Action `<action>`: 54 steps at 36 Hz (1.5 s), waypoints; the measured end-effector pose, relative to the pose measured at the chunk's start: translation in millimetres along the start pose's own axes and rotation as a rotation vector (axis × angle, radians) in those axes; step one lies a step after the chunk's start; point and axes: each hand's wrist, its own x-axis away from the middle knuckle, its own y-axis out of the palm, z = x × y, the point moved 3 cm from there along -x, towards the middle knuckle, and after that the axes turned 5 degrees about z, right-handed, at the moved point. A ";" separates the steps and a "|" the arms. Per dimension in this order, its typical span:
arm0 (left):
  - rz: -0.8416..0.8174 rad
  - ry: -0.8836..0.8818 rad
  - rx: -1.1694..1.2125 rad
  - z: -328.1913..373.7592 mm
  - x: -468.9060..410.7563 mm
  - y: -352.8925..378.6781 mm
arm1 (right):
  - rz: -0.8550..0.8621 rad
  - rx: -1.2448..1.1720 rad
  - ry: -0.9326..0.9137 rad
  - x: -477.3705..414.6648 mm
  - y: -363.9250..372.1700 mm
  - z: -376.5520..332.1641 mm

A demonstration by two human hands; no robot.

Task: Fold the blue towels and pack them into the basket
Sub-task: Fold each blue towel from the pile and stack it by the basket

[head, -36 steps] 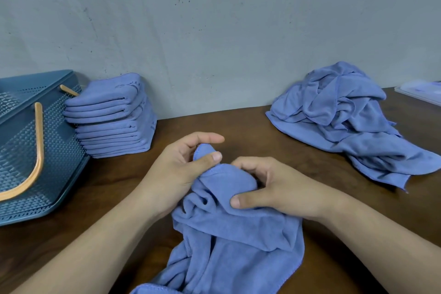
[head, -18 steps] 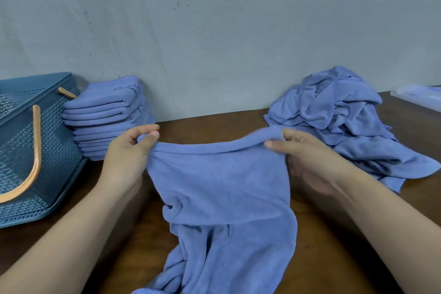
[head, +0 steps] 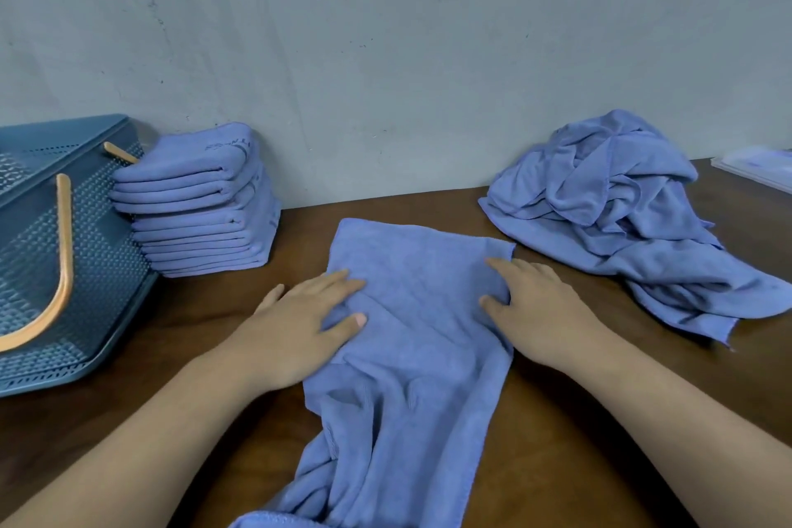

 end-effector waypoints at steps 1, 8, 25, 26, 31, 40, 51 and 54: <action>-0.008 -0.029 -0.034 -1.7 0.2 -2.4 | 0.011 0.007 0.001 -2.4 0.4 2.1; 0.014 -0.177 -0.152 -5.3 -0.9 -9.6 | 0.166 0.048 0.010 -24.1 0.2 16.7; 0.276 -0.206 -0.026 -30.9 -17.8 -3.1 | -0.002 0.043 -0.230 -55.5 17.7 -4.7; 0.355 -0.214 -0.024 -32.7 -17.9 -5.9 | 0.064 0.015 -0.229 -64.3 17.3 -5.3; 0.535 -0.269 0.056 -39.6 -12.1 -14.0 | 0.354 -0.044 -0.338 -67.2 14.6 -9.6; 0.581 -0.349 0.099 -21.9 35.6 -15.8 | 0.212 -0.332 -0.522 4.3 9.5 -7.7; 0.385 -0.297 0.339 27.4 132.3 -8.4 | -0.032 -0.571 -0.392 116.6 -14.3 -11.8; 0.341 -0.107 0.467 44.2 166.1 1.9 | -0.036 -0.464 -0.414 137.2 -13.8 -6.5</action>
